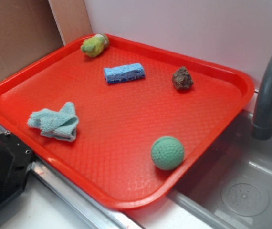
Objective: Grab the rock.
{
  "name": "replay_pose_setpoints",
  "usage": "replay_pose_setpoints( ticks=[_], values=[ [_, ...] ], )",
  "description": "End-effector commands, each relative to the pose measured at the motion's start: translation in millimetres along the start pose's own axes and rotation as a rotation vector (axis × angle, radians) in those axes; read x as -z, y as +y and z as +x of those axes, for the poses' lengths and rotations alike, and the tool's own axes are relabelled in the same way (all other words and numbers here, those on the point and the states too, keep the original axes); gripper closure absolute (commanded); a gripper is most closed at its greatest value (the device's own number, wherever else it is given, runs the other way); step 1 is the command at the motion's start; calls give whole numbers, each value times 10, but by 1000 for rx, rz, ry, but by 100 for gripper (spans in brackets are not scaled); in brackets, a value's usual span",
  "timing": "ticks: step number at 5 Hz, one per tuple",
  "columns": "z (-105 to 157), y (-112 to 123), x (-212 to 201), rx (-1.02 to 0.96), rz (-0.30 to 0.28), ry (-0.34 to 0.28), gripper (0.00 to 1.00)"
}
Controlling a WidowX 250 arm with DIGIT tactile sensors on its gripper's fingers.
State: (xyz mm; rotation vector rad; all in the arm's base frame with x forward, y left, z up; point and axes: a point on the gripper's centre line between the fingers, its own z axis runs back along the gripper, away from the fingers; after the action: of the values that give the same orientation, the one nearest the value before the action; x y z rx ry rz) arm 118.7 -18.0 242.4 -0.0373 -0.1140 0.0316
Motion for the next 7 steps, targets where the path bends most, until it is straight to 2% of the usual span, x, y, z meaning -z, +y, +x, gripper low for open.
replay_pose_setpoints(
  ticks=[1, 2, 3, 6, 7],
  values=[
    [0, 0, 0, 0, 0, 0, 0],
    [430, -282, 564, 87, 110, 98, 0],
    [897, -503, 1057, 123, 32, 2, 0],
    [897, -503, 1057, 123, 32, 2, 0],
    [1261, -590, 1373, 177, 27, 18, 0]
  ],
)
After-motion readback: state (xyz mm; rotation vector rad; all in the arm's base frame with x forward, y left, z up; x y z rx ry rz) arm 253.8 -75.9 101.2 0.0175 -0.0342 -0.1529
